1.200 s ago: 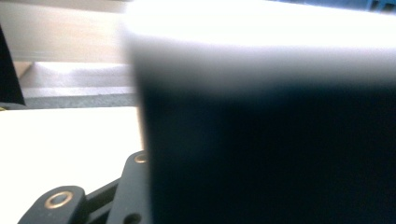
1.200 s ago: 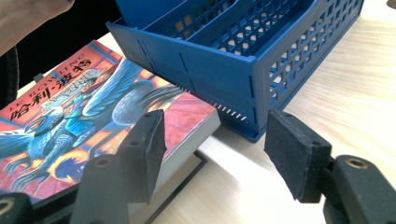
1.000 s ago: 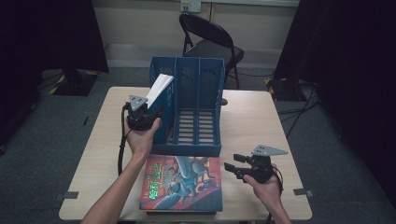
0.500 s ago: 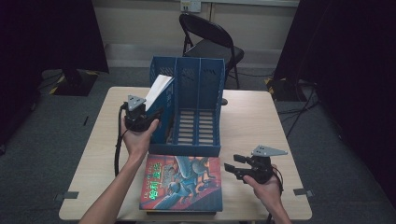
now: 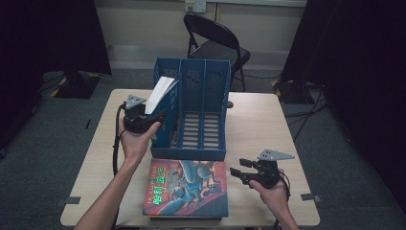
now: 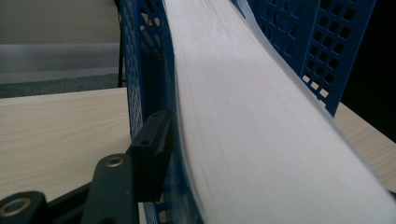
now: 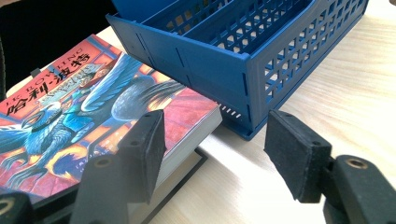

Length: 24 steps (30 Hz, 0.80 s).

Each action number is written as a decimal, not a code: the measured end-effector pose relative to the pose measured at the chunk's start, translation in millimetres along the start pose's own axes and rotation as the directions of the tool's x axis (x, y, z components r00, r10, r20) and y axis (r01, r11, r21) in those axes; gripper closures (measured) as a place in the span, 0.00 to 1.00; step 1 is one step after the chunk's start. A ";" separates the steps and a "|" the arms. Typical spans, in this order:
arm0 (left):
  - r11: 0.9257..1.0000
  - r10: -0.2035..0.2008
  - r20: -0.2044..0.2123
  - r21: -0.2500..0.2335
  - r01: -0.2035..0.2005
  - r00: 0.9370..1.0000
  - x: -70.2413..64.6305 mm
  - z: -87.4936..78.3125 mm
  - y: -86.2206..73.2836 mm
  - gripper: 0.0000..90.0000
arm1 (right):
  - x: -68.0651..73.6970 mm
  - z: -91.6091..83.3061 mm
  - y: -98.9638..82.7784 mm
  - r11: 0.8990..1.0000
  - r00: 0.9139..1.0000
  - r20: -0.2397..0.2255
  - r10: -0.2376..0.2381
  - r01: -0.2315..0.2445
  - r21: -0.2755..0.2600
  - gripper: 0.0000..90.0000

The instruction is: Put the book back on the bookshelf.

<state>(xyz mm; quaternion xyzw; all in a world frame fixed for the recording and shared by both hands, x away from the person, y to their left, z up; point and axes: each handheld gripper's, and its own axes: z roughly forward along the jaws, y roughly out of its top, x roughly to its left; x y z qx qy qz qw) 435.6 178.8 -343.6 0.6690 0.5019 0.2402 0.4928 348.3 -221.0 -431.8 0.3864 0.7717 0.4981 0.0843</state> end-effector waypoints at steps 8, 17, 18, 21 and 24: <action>0.999 0.031 -0.010 0.035 -0.031 0.999 1.6 -8.3 14.0 0.48 | 0.1 0.6 0.2 1.000 1.000 -0.001 -0.001 0.001 0.004 0.42; 0.992 0.060 0.003 0.114 -0.060 0.998 3.9 -11.0 29.7 0.50 | 0.5 0.6 0.1 1.000 1.000 0.006 -0.007 0.007 0.002 0.42; 0.991 0.060 -0.001 0.120 -0.060 0.998 3.6 -10.5 30.5 0.50 | 0.6 0.8 0.0 1.000 1.000 0.007 -0.006 0.006 0.004 0.42; 0.989 0.058 0.003 0.137 -0.057 0.998 3.3 -9.2 33.4 0.49 | 0.8 1.3 0.1 1.000 1.000 0.007 -0.006 0.006 0.005 0.42; 0.981 0.065 0.001 0.182 -0.064 0.998 2.9 -7.7 40.3 0.48 | 1.0 2.8 -0.3 1.000 1.000 0.020 -0.013 0.012 0.016 0.42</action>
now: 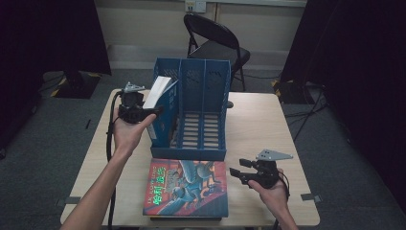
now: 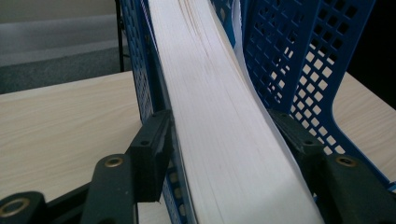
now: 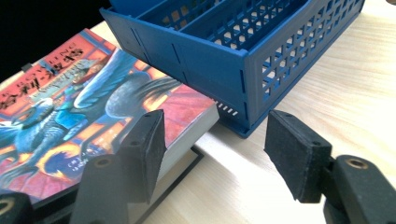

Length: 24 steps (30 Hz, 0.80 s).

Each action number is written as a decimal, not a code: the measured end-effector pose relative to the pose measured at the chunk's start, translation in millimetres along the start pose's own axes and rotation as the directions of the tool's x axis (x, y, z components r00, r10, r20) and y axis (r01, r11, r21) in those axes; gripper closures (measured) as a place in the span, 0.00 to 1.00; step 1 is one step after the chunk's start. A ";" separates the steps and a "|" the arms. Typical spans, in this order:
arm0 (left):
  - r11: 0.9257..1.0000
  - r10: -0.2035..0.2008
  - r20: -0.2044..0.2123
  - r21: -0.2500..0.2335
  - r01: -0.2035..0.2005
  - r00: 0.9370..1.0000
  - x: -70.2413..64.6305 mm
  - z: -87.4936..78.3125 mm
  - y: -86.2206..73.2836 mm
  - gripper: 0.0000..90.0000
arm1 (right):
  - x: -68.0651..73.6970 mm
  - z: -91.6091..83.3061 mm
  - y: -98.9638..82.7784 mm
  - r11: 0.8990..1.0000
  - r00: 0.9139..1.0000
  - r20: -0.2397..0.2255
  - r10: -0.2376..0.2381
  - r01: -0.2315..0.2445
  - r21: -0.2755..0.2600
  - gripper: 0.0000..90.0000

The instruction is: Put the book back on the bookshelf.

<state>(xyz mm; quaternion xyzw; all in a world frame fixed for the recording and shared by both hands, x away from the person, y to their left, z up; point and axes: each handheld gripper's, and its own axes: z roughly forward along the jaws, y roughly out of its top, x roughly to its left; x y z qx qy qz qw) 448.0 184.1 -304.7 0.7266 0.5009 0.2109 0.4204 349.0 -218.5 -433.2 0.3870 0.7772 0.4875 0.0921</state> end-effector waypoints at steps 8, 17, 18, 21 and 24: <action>0.996 -0.003 -0.037 0.089 0.007 0.999 -0.1 1.2 24.5 0.53 | 0.2 -0.1 0.3 1.000 1.000 -0.003 0.000 0.000 0.001 0.42; 0.977 -0.022 -0.087 0.208 0.040 0.996 -4.7 11.0 47.8 0.57 | -0.9 -0.3 0.2 1.000 1.000 -0.004 0.002 -0.002 0.001 0.42; 0.975 -0.020 -0.090 0.219 0.040 0.996 -4.8 12.9 49.8 0.57 | -0.9 -0.4 0.2 1.000 1.000 -0.003 0.004 -0.004 0.002 0.42; 0.959 -0.020 -0.103 0.280 0.048 0.994 -5.5 19.4 56.0 0.56 | -1.2 -0.8 0.1 1.000 1.000 -0.004 0.005 -0.005 0.001 0.42; 0.943 -0.025 -0.110 0.327 0.060 0.994 -6.3 25.6 59.4 0.53 | -1.7 -1.0 0.1 1.000 1.000 -0.003 0.008 -0.008 0.000 0.42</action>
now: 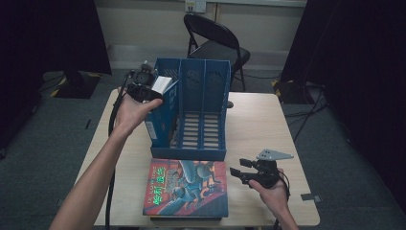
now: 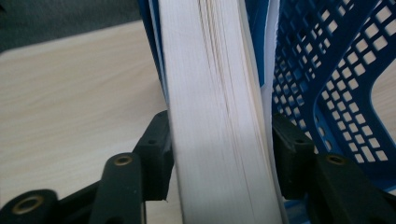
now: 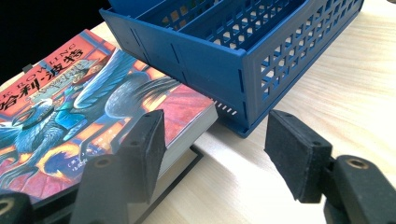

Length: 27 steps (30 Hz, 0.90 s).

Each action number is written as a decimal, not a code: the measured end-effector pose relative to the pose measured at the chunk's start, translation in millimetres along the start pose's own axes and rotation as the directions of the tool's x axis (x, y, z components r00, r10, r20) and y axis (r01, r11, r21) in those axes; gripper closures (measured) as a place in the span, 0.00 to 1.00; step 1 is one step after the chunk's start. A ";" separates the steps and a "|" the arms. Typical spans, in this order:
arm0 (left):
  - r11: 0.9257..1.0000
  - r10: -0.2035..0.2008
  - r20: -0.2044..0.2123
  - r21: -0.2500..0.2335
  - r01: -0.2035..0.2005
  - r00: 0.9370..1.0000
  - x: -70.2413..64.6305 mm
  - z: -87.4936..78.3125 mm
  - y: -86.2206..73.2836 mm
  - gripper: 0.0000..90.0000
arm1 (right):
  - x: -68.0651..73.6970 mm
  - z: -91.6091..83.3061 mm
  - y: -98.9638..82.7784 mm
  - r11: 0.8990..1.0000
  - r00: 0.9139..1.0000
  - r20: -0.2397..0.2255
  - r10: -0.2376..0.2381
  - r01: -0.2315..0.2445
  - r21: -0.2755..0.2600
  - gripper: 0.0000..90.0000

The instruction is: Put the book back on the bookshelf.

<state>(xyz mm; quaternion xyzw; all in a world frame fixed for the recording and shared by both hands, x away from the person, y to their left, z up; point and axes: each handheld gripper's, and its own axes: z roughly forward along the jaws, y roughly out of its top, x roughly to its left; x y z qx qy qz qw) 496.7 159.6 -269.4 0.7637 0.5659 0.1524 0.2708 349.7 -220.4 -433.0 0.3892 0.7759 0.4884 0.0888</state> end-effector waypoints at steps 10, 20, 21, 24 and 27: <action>0.987 -0.030 -0.005 0.156 0.031 1.000 3.8 17.4 15.7 0.56 | -2.2 -1.6 -0.6 1.000 1.000 0.001 0.006 -0.006 -0.002 0.42; 0.962 -0.036 -0.036 0.271 0.045 0.999 3.2 25.7 25.5 0.60 | -2.3 -2.4 -0.6 1.000 1.000 -0.002 0.006 -0.006 -0.004 0.42; 0.962 -0.036 -0.036 0.271 0.045 0.999 3.2 25.7 25.5 0.60 | -2.3 -2.4 -0.6 1.000 1.000 -0.002 0.006 -0.006 -0.004 0.42; 0.943 -0.064 -0.033 0.325 0.071 0.997 4.7 33.2 26.4 0.61 | -3.3 -2.2 -0.7 1.000 1.000 -0.001 0.009 -0.009 -0.006 0.42; 0.937 -0.077 -0.041 0.338 0.086 0.996 4.3 37.8 26.9 0.61 | -3.6 -1.9 -0.7 1.000 1.000 0.006 0.012 -0.012 -0.007 0.42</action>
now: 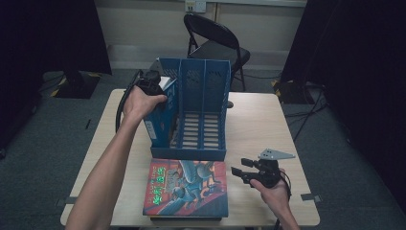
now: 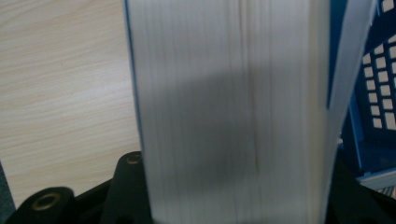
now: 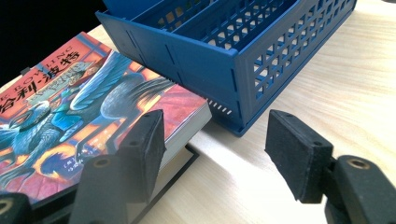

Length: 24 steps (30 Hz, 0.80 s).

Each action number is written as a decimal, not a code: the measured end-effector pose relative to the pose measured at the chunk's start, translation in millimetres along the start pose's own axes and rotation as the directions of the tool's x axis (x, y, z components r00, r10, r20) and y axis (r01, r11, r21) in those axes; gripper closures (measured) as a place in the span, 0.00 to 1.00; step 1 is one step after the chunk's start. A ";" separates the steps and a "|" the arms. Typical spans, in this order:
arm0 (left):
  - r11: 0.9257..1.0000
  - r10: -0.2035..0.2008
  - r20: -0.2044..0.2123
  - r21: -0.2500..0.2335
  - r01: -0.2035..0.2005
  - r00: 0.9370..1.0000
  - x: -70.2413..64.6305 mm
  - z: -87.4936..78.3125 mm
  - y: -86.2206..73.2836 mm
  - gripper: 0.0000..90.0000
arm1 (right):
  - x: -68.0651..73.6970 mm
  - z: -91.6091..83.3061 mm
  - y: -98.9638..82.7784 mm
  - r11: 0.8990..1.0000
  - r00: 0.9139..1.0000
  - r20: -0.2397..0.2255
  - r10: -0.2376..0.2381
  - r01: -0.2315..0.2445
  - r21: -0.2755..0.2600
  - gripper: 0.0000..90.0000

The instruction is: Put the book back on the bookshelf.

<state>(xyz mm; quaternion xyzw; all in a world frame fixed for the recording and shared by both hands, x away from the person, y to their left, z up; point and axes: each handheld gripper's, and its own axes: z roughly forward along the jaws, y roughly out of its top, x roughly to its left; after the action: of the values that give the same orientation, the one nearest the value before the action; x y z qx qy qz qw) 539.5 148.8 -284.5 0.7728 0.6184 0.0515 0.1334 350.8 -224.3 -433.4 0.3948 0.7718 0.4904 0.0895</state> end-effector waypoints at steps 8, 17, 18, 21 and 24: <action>1.000 0.002 0.011 0.017 -0.002 1.000 -1.2 -0.9 1.2 0.66 | -0.7 -1.3 0.1 1.000 1.000 -0.001 0.005 -0.005 -0.002 0.42; 0.999 0.007 -0.008 0.046 -0.007 1.000 -10.3 -2.2 5.1 0.68 | -1.9 -1.8 1.5 1.000 1.000 0.001 0.010 -0.010 -0.013 0.42; 0.999 0.004 -0.009 0.042 -0.003 1.000 -10.8 -2.1 5.4 0.68 | -2.1 -1.8 1.4 1.000 1.000 -0.001 0.012 -0.012 -0.013 0.42; 0.999 0.001 -0.008 0.036 -0.001 1.000 -11.1 -2.5 6.8 0.68 | -2.0 -1.8 1.3 1.000 1.000 -0.001 0.009 -0.009 -0.017 0.42; 0.999 0.008 -0.011 0.040 -0.007 1.000 -11.8 -3.3 8.9 0.68 | -2.2 -1.2 1.3 1.000 1.000 0.001 0.011 -0.011 -0.013 0.42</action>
<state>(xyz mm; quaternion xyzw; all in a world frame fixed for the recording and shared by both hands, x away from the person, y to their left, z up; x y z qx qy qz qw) 544.4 136.1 -277.9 0.7773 0.6172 0.0440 0.1141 352.3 -226.5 -432.2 0.3986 0.7663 0.4958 0.0900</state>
